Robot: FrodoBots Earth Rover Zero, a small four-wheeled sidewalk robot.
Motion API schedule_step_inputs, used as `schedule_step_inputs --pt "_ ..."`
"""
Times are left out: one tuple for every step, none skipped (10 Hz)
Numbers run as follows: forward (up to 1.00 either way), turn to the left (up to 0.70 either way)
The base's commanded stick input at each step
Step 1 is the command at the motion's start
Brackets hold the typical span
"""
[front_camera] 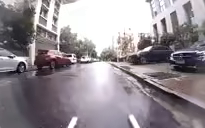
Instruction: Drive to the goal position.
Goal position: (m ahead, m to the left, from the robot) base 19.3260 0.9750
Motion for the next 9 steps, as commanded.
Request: schedule_step_inputs --pt "0.70 0.00" --pt "0.70 0.00" --pt "0.70 0.00" --pt "0.70 0.00" --pt "0.70 0.00" --pt "0.70 0.00" --pt "0.70 0.00" --pt "0.70 0.00" --pt "0.70 0.00"
